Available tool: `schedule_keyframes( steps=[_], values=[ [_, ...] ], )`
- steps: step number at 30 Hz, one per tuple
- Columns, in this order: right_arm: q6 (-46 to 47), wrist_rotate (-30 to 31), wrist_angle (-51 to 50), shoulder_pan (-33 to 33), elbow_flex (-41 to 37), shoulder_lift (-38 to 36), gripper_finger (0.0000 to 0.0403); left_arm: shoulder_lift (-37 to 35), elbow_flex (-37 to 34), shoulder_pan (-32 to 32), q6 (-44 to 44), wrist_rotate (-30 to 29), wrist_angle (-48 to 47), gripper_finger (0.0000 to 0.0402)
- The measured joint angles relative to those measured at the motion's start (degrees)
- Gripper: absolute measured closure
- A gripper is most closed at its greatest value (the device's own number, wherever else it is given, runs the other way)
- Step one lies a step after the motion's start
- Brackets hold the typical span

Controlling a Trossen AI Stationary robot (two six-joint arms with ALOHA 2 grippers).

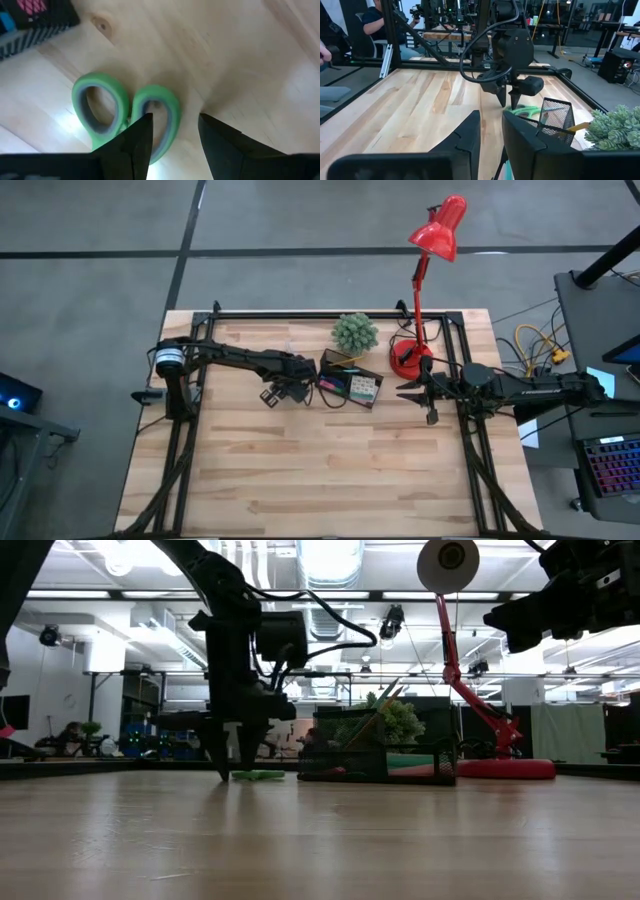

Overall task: Pick and place office supplies into organizer
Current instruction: Put the green scissors into the black desk organizer

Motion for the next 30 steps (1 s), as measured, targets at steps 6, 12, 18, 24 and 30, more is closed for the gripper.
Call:
schedule_keyframes(
  steps=[6, 12, 18, 24, 30],
  values=[
    [0.0, 0.0, 0.0, 0.01, 0.0, 0.0, 0.0333, 0.02, -0.04, 0.07, 0.51, 1.45, 3.41, 0.0261],
    [0.02, 0.02, 0.0, 0.0, 0.0, 0.0, 0.0324, 2.17, -0.11, 0.04, 0.47, 1.99, 3.69, 0.0324],
    [-0.01, 0.02, 0.0, 0.0, 0.0, 0.0, 0.0323, 6.8, -0.13, 0.07, 0.48, 2.02, 4.07, 0.039],
    [0.01, 0.0, -0.02, 0.0, 0.0, -0.01, 0.0332, 8.17, 0.01, 0.04, 0.48, 1.7, 4.28, 0.0392],
    [0.02, 0.0, -0.01, 0.0, 0.0, 0.0, 0.0333, 3.92, -0.17, 0.2, -1.22, 1.31, 4.28, 0.0395]
  ],
)
